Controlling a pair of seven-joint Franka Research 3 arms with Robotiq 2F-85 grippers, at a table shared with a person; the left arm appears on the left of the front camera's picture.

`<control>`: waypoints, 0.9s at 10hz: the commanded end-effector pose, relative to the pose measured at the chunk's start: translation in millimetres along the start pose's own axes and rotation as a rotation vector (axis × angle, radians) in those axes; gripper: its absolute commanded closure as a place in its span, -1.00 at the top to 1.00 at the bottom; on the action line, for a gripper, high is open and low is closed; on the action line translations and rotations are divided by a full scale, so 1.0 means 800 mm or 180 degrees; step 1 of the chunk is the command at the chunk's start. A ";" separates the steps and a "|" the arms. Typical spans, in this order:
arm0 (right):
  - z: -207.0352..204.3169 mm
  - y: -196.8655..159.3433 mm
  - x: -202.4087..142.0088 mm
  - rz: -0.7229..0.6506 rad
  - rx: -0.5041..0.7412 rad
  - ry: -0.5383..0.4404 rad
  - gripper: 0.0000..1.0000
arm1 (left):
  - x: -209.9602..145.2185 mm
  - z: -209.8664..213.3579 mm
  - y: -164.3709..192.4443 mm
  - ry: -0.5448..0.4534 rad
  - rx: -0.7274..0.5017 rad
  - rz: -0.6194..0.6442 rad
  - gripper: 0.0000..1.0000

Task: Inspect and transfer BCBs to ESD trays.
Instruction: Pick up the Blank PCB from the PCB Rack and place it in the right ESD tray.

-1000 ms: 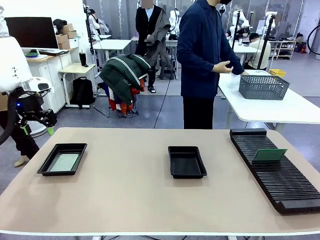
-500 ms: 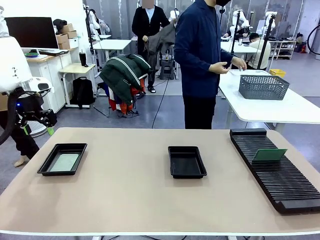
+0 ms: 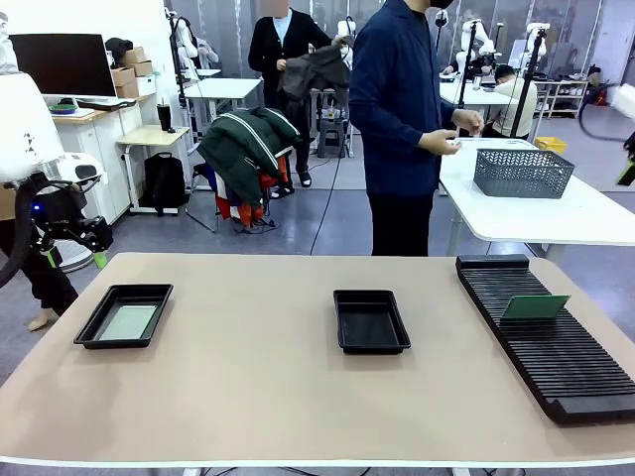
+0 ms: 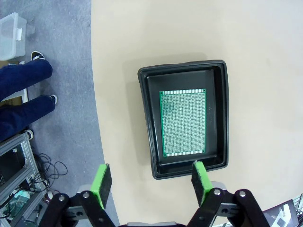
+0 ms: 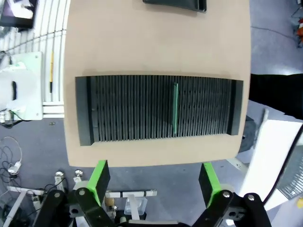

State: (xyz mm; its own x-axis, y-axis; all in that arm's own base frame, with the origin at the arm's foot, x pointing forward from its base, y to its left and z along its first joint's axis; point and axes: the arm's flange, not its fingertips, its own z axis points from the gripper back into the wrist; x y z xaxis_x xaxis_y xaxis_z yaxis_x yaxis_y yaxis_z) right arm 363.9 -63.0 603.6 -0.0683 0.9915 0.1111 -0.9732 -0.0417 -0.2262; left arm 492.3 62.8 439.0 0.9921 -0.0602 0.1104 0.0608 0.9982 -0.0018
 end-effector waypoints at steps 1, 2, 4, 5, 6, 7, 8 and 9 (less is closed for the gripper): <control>-0.049 -0.008 -0.009 0.0128 -0.0013 0.0004 1.00 | -0.001 -0.003 0.000 -0.0020 -0.0015 0.0006 0.80; -0.074 -0.010 -0.010 0.0187 -0.0003 -0.0008 1.00 | -0.001 -0.003 0.000 -0.0020 -0.0015 0.0006 0.80; -0.131 -0.018 -0.010 0.0306 0.0029 0.0034 1.00 | -0.001 -0.003 0.000 -0.0020 -0.0015 0.0006 0.80; -0.152 -0.022 -0.008 0.0316 -0.0019 0.0080 1.00 | -0.001 -0.003 0.000 -0.0020 -0.0015 0.0006 0.80; -0.174 -0.028 -0.007 0.0337 -0.0051 0.0152 1.00 | -0.001 -0.003 0.000 -0.0020 -0.0015 0.0006 0.80; -0.195 -0.035 -0.006 0.0363 -0.0011 0.0231 1.00 | -0.001 -0.003 0.000 -0.0020 -0.0015 0.0006 0.80; -0.215 -0.041 -0.006 0.0369 0.0012 0.0238 1.00 | -0.001 -0.003 0.000 -0.0020 -0.0015 0.0006 0.80; -0.236 -0.050 -0.007 0.0404 0.0043 0.0218 1.00 | -0.001 -0.003 0.000 -0.0020 -0.0015 0.0006 0.80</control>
State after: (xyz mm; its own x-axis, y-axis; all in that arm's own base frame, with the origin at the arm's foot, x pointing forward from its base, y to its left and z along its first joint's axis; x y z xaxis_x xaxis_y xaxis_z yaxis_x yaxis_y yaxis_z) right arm 434.2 -41.7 440.7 -0.1472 0.9887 0.0277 -0.9670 -0.1380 -0.2142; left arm 492.3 62.8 438.8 0.9921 -0.0603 0.1102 0.0609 0.9981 -0.0018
